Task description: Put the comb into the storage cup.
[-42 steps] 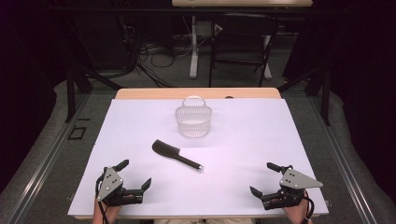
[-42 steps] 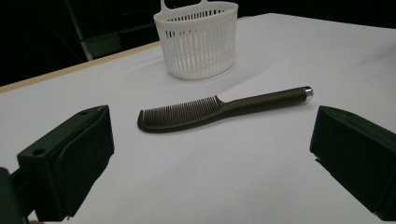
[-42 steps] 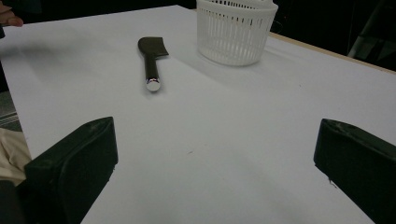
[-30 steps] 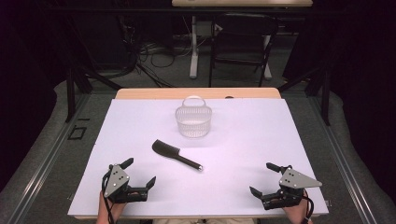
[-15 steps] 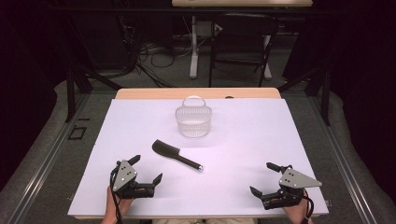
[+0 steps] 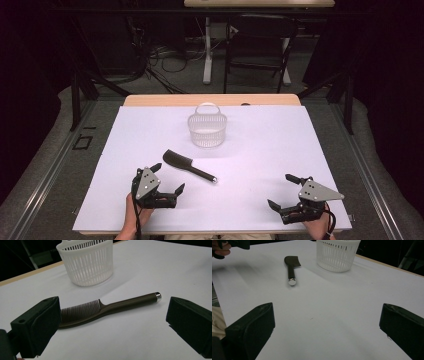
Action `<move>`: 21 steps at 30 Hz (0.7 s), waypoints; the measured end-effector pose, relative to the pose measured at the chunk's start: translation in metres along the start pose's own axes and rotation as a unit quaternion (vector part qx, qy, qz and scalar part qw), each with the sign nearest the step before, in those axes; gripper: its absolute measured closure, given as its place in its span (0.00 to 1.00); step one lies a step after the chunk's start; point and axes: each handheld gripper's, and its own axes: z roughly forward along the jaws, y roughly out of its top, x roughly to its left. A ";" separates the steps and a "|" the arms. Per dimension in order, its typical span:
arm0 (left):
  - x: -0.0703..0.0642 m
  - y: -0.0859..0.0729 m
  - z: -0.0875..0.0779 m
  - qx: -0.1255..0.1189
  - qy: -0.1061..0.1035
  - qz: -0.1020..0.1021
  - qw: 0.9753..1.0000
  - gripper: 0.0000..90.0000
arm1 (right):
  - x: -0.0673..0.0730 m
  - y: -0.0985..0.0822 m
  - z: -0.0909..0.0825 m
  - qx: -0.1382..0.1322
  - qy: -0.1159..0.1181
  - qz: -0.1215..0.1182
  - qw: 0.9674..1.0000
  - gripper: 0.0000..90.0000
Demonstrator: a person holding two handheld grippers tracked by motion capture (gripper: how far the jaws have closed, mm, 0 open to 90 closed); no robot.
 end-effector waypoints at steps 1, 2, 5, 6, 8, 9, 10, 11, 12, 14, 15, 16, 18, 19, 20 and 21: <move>-0.001 0.001 0.001 -0.002 0.001 -0.001 1.000 0.00 | 0.000 0.000 0.000 0.000 0.001 0.000 1.000 0.00; -0.001 0.003 0.002 0.000 0.002 -0.001 1.000 0.00 | 0.000 0.000 0.000 0.000 0.001 0.000 1.000 0.00; -0.002 0.005 0.006 0.002 0.002 -0.002 1.000 0.00 | 0.000 0.000 0.000 0.000 0.001 -0.003 1.000 0.00; -0.003 0.007 0.010 0.007 0.001 -0.002 1.000 0.00 | 0.000 0.000 0.001 0.000 0.001 -0.003 1.000 0.00; -0.004 0.008 0.012 0.011 -0.001 0.000 1.000 0.00 | 0.000 0.000 0.001 0.000 0.002 -0.003 1.000 0.00; -0.004 0.008 0.014 0.012 -0.003 0.000 1.000 0.00 | 0.000 0.000 0.001 0.001 0.002 -0.002 1.000 0.00; -0.005 0.009 0.015 0.013 -0.002 0.000 1.000 0.00 | 0.000 0.000 0.001 0.003 0.002 -0.002 1.000 0.00; -0.006 0.010 0.017 0.014 -0.004 -0.002 1.000 0.00 | 0.000 0.000 0.001 0.003 0.002 -0.002 1.000 0.00; -0.006 0.011 0.019 0.015 -0.005 -0.002 1.000 0.00 | 0.000 0.000 0.001 0.004 0.002 -0.001 1.000 0.00; -0.007 0.012 0.022 0.017 -0.011 0.000 1.000 0.00 | 0.000 -0.001 0.001 0.003 0.002 -0.001 1.000 0.00; -0.008 0.013 0.023 0.019 -0.009 0.001 1.000 0.00 | 0.000 -0.001 0.001 0.004 0.002 -0.002 1.000 0.00; -0.009 0.013 0.024 0.019 -0.009 0.000 1.000 0.00 | 0.000 -0.001 0.001 0.004 0.002 -0.002 1.000 0.00; -0.010 0.015 0.027 0.022 -0.010 0.001 1.000 0.00 | 0.000 0.000 0.001 0.005 0.003 -0.002 1.000 0.00; -0.010 0.015 0.028 0.021 -0.011 0.000 1.000 0.00 | 0.000 0.000 0.001 0.005 0.003 -0.003 1.000 0.00; -0.010 0.016 0.029 0.023 -0.012 -0.001 1.000 0.00 | 0.000 0.000 0.001 0.005 0.003 -0.003 1.000 0.00; -0.011 0.017 0.030 0.022 -0.012 -0.003 1.000 0.00 | 0.000 0.000 0.002 0.006 0.003 -0.003 1.000 0.00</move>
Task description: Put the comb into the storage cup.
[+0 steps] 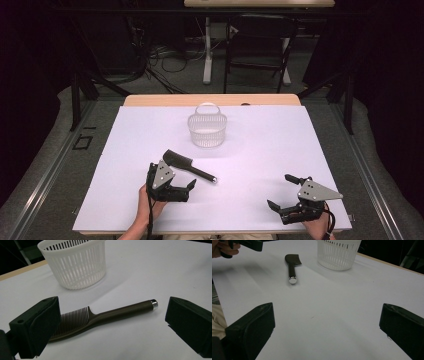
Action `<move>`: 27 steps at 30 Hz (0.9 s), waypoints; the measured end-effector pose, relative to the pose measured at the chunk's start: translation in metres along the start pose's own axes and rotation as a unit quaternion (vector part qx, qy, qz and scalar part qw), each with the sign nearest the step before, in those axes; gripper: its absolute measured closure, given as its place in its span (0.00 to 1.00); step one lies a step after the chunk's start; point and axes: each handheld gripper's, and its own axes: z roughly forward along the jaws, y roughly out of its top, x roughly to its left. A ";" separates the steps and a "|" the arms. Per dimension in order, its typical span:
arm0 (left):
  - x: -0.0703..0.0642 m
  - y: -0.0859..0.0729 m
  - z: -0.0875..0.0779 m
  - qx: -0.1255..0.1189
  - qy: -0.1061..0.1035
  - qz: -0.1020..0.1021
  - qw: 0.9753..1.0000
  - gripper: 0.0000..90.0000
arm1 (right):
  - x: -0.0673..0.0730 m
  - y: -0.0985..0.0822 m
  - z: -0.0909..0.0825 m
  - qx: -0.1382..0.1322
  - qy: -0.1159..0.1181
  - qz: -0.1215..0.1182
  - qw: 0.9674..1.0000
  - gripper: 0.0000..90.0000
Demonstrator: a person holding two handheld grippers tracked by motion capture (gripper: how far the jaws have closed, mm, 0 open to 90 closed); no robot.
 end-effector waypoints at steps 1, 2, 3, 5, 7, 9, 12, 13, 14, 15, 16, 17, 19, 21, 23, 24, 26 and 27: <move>0.000 0.001 0.001 0.003 -0.001 0.001 1.000 0.00 | 0.000 0.000 0.000 0.001 0.000 0.001 1.000 0.00; -0.001 0.002 0.003 0.002 -0.001 -0.001 1.000 0.00 | 0.000 0.000 0.000 0.002 0.000 0.002 1.000 0.00; -0.001 0.002 0.005 0.003 -0.001 0.000 1.000 0.00 | 0.000 0.000 0.000 0.002 0.000 0.002 1.000 0.00; -0.003 0.003 0.007 0.007 -0.003 0.000 1.000 0.00 | 0.000 0.000 0.000 0.002 -0.001 0.002 1.000 0.00; -0.004 0.004 0.010 0.009 -0.002 0.000 1.000 0.00 | 0.000 0.000 0.001 0.003 0.000 0.002 1.000 0.00; -0.006 0.005 0.013 0.012 -0.003 0.000 1.000 0.00 | 0.000 -0.001 0.000 0.002 0.000 0.001 1.000 0.00; -0.007 0.006 0.017 0.013 -0.006 -0.002 1.000 0.00 | 0.000 0.000 0.000 0.001 -0.001 0.000 1.000 0.00; -0.008 0.007 0.019 0.015 -0.007 0.000 1.000 0.00 | 0.000 0.000 0.000 0.002 -0.001 0.001 1.000 0.00; -0.008 0.007 0.020 0.015 -0.009 -0.001 1.000 0.00 | 0.000 0.000 0.000 0.003 -0.001 -0.001 1.000 0.00; -0.009 0.007 0.022 0.017 -0.009 0.000 1.000 0.00 | 0.000 0.000 0.000 0.004 -0.001 -0.001 1.000 0.00; -0.009 0.008 0.023 0.018 -0.010 0.000 1.000 0.00 | 0.000 -0.001 0.000 0.004 -0.001 -0.001 1.000 0.00; -0.010 0.008 0.025 0.020 -0.011 -0.002 1.000 0.00 | 0.000 -0.001 0.000 0.004 -0.001 -0.001 1.000 0.00; -0.012 0.009 0.029 0.022 -0.010 0.001 1.000 0.00 | 0.000 -0.001 0.001 0.007 0.001 0.000 1.000 0.00; -0.013 0.009 0.030 0.019 -0.010 0.002 1.000 0.00 | 0.000 -0.001 0.001 0.006 0.001 0.000 1.000 0.00; -0.015 0.011 0.032 0.020 -0.014 0.002 1.000 0.00 | 0.001 -0.001 0.001 0.006 0.001 -0.001 1.000 0.00; -0.016 0.012 0.033 0.020 -0.015 0.002 1.000 0.00 | 0.001 0.000 0.001 0.004 0.001 -0.001 1.000 0.00; -0.018 0.013 0.036 0.020 -0.016 0.002 1.000 0.00 | 0.000 -0.001 0.001 0.004 0.001 -0.002 1.000 0.00; -0.018 0.014 0.037 0.022 -0.017 0.003 1.000 0.01 | 0.000 -0.001 0.001 0.006 0.002 -0.002 1.000 0.00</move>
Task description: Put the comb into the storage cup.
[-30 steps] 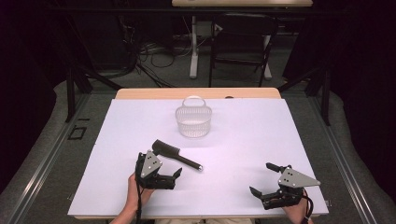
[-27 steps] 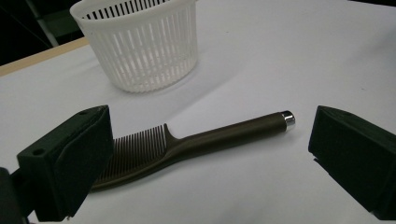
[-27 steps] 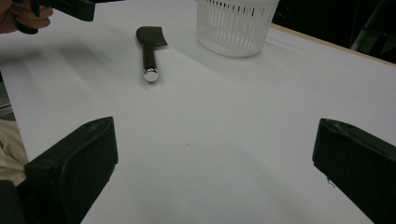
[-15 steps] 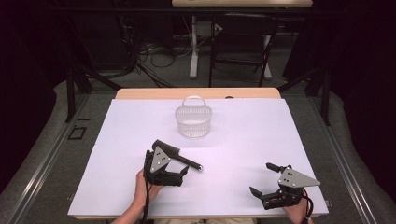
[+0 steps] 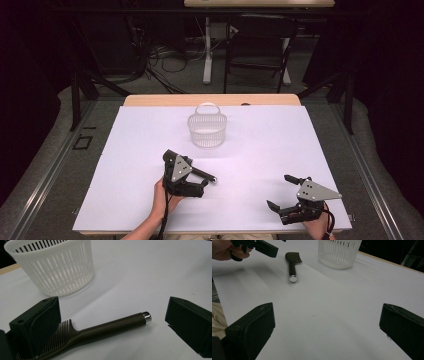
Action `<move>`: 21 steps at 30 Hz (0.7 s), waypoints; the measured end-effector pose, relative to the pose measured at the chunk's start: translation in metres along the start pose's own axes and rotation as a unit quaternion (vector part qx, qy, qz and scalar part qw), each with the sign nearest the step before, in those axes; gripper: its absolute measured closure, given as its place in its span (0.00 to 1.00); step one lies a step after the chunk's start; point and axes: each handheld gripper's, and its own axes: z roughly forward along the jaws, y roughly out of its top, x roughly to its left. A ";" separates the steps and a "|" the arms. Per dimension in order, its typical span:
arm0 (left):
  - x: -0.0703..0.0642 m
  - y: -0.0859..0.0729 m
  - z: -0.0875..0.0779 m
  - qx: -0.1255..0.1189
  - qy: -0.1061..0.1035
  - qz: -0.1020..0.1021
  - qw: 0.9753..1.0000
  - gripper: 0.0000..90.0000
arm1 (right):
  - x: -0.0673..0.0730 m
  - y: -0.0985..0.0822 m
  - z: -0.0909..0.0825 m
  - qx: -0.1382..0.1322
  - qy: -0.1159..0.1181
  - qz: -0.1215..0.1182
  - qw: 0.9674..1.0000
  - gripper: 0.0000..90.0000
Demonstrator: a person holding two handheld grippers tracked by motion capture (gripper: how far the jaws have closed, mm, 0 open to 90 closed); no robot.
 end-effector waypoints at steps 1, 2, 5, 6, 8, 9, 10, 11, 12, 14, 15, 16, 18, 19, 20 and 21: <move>0.000 0.000 0.001 0.000 0.001 -0.001 1.000 0.01 | 0.000 0.000 0.000 0.001 0.000 -0.001 1.000 0.00; -0.001 0.001 0.002 0.002 0.000 -0.001 1.000 0.02 | 0.000 0.000 0.000 0.001 0.000 0.000 1.000 0.00; -0.002 0.001 0.007 0.008 -0.003 -0.001 1.000 0.05 | 0.000 0.000 0.000 0.002 0.001 0.001 1.000 0.00; -0.003 0.001 0.008 0.010 -0.003 0.000 1.000 0.07 | 0.000 0.000 0.000 0.004 0.001 0.003 1.000 0.00; -0.005 0.002 0.010 0.012 -0.003 0.000 1.000 0.13 | 0.000 0.000 0.000 0.004 0.002 0.002 1.000 0.00; -0.005 0.002 0.011 0.013 -0.004 0.000 1.000 0.17 | 0.000 0.000 0.000 0.003 0.002 0.001 1.000 0.00; -0.006 0.002 0.012 0.016 -0.003 0.001 1.000 0.17 | 0.000 0.000 -0.001 0.001 0.001 0.000 1.000 0.00; -0.006 0.002 0.013 0.015 -0.005 0.000 1.000 0.21 | 0.000 0.000 -0.001 0.001 0.001 0.001 1.000 0.00; -0.007 0.003 0.014 0.015 -0.005 -0.001 1.000 0.24 | 0.000 0.000 -0.001 0.001 0.001 0.000 1.000 0.00; -0.006 0.004 0.015 0.015 -0.013 -0.001 1.000 0.34 | 0.000 0.000 0.000 0.002 0.002 -0.001 1.000 0.00; -0.007 0.004 0.016 0.015 -0.013 -0.004 1.000 0.39 | 0.000 0.000 0.000 0.003 0.002 -0.001 1.000 0.00; -0.007 0.004 0.017 0.021 -0.014 -0.003 1.000 0.45 | 0.000 0.000 0.000 0.004 0.002 0.001 1.000 0.00; -0.006 0.004 0.020 0.024 -0.027 -0.002 0.999 0.55 | 0.000 0.000 0.000 0.005 0.002 0.002 1.000 0.00; -0.007 0.003 0.021 0.027 -0.027 -0.003 0.999 0.61 | 0.000 0.000 0.000 0.005 0.002 0.001 1.000 0.00; -0.007 0.003 0.022 0.028 -0.030 -0.006 0.999 0.66 | 0.000 0.000 0.000 0.005 0.002 0.000 1.000 0.00; -0.007 0.003 0.023 0.029 -0.031 -0.006 0.999 0.70 | 0.000 0.000 0.000 0.005 0.002 -0.002 1.000 0.00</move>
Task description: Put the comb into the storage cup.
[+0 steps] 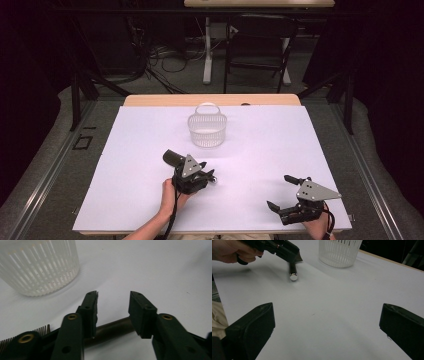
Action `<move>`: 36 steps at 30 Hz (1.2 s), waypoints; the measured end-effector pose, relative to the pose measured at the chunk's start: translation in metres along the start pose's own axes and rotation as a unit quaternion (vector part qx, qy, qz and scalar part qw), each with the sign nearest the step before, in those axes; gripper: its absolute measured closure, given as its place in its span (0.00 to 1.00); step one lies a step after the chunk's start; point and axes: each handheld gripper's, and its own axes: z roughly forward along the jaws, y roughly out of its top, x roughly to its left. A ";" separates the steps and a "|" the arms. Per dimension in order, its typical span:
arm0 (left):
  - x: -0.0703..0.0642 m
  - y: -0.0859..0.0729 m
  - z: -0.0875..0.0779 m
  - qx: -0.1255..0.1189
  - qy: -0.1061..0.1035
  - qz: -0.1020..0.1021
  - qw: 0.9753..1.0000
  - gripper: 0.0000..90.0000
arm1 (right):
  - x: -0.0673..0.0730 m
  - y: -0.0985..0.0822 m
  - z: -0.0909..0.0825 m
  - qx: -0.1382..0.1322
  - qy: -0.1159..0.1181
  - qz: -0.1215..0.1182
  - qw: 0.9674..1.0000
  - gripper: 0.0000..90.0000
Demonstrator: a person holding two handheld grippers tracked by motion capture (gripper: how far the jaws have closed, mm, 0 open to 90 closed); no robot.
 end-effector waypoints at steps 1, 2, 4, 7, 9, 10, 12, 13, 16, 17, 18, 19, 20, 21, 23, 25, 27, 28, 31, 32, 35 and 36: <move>0.000 0.000 0.001 0.000 -0.001 -0.005 1.000 0.75 | 0.000 0.000 0.000 0.000 0.000 0.000 1.000 0.00; 0.001 0.000 0.002 0.000 -0.004 -0.008 1.000 0.80 | 0.001 0.000 0.000 0.000 0.000 0.000 1.000 0.00; 0.002 0.001 0.004 0.004 -0.011 -0.009 1.000 0.88 | 0.001 0.000 0.000 0.001 0.001 -0.002 1.000 0.00; 0.003 0.002 0.007 0.005 -0.018 -0.015 1.000 0.95 | 0.000 0.000 0.001 0.003 0.001 -0.003 1.000 0.00; 0.002 0.003 0.010 0.011 -0.023 -0.019 1.000 0.97 | 0.000 0.000 0.001 0.004 0.000 -0.002 1.000 0.00; 0.001 0.003 0.012 0.015 -0.024 -0.017 0.999 0.98 | 0.000 0.000 0.001 0.004 0.000 -0.002 1.000 0.00; 0.000 0.003 0.015 0.023 -0.028 -0.016 0.999 0.98 | 0.000 0.000 0.001 0.004 0.001 -0.001 1.000 0.00; -0.001 0.003 0.016 0.025 -0.029 -0.014 0.999 0.99 | 0.001 0.000 0.001 0.003 0.001 -0.002 1.000 0.00; -0.002 0.003 0.018 0.035 -0.031 -0.012 0.999 0.99 | 0.001 0.000 0.001 0.004 0.000 -0.003 1.000 0.00; -0.002 0.002 0.019 0.035 -0.031 -0.013 0.999 0.99 | 0.001 0.000 0.001 0.005 0.000 -0.004 1.000 0.00; -0.001 0.002 0.020 0.038 -0.030 -0.012 0.999 0.99 | 0.001 0.000 0.001 0.007 0.000 -0.004 1.000 0.00; -0.001 0.002 0.020 0.041 -0.032 -0.014 0.999 0.99 | 0.001 0.000 0.001 0.006 0.001 -0.004 1.000 0.00; 0.000 0.002 0.021 0.044 -0.030 -0.013 0.998 0.99 | 0.001 0.000 0.001 0.004 0.000 -0.004 1.000 0.00; 0.001 0.001 0.021 0.047 -0.033 -0.017 0.998 0.99 | 0.001 0.000 0.001 0.004 0.000 -0.004 1.000 0.00; 0.001 0.000 0.022 0.053 -0.031 -0.016 0.998 0.99 | 0.001 0.000 0.001 0.005 0.000 -0.004 1.000 0.00; 0.002 0.000 0.022 0.059 -0.032 -0.014 0.998 0.99 | 0.001 0.000 0.000 0.008 -0.001 -0.005 1.000 0.00; 0.002 0.000 0.022 0.063 -0.034 -0.014 0.997 0.99 | 0.002 0.000 0.000 0.005 -0.001 -0.006 1.000 0.00; 0.001 0.000 0.022 0.064 -0.035 -0.017 0.997 0.99 | 0.002 0.001 0.000 0.005 -0.002 -0.007 1.000 0.00; 0.003 -0.001 0.022 0.070 -0.036 -0.017 0.997 0.99 | 0.001 0.000 0.000 0.004 -0.002 -0.004 1.000 0.00; 0.002 -0.001 0.021 0.073 -0.036 -0.022 0.996 0.99 | 0.001 0.000 -0.001 0.005 -0.002 -0.003 1.000 0.00; 0.004 -0.002 0.020 0.077 -0.032 -0.023 0.996 0.99 | 0.001 0.000 -0.002 0.005 -0.003 -0.007 1.000 0.00; 0.005 -0.002 0.020 0.078 -0.031 -0.024 0.996 0.99 | 0.001 0.000 -0.002 0.005 -0.003 -0.006 1.000 0.00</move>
